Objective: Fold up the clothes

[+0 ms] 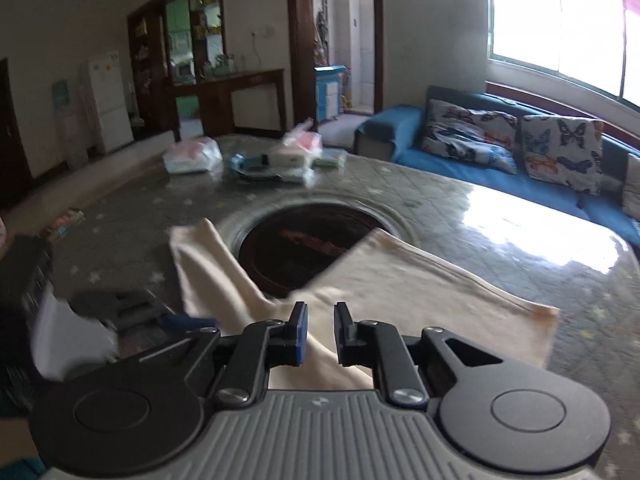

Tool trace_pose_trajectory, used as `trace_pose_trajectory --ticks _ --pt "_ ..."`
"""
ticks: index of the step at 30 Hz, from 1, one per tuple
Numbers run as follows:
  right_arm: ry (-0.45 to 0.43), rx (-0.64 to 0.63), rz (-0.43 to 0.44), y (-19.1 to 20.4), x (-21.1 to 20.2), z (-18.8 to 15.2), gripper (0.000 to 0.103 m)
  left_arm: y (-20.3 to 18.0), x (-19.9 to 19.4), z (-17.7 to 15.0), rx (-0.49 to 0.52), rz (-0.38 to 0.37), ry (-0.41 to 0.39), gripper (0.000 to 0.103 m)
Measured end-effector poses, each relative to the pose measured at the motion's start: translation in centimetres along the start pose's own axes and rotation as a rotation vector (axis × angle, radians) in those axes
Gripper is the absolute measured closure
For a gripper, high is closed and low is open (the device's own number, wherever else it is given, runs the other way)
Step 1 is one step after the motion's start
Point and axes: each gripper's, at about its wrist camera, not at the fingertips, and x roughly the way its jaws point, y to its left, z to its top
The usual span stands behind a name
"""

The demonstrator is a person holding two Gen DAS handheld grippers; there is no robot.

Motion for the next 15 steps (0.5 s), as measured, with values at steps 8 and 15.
trace_pose_trajectory --ticks 8,15 --pt "0.158 0.047 -0.112 -4.6 -0.3 -5.7 0.09 -0.8 0.3 0.5 0.012 -0.027 -0.011 0.029" --pt "0.211 0.069 -0.122 -6.0 0.7 -8.5 0.09 -2.4 2.0 1.0 0.032 -0.079 0.001 0.035"
